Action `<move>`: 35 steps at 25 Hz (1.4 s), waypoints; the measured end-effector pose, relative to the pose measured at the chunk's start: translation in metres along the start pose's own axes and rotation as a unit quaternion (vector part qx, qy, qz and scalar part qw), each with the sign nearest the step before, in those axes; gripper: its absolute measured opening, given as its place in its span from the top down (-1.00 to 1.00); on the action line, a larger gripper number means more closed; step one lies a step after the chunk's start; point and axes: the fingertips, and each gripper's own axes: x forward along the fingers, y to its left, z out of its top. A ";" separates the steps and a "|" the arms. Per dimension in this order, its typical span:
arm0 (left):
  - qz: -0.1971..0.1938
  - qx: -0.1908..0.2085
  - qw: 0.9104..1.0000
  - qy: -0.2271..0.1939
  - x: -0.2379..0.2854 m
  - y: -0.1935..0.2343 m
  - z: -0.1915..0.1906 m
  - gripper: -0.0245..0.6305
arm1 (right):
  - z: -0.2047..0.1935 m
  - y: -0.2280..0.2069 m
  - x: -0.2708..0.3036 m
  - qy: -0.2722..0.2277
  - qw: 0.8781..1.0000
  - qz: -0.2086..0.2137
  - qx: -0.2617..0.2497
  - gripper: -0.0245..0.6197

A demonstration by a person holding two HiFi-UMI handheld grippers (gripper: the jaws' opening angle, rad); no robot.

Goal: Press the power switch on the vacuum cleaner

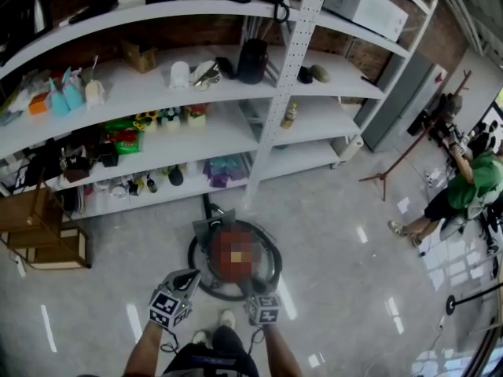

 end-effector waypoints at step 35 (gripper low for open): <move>0.003 0.057 0.996 -0.070 -0.084 -0.008 0.082 0.91 | 0.133 0.107 -0.126 -0.139 0.988 0.001 -0.061 0.89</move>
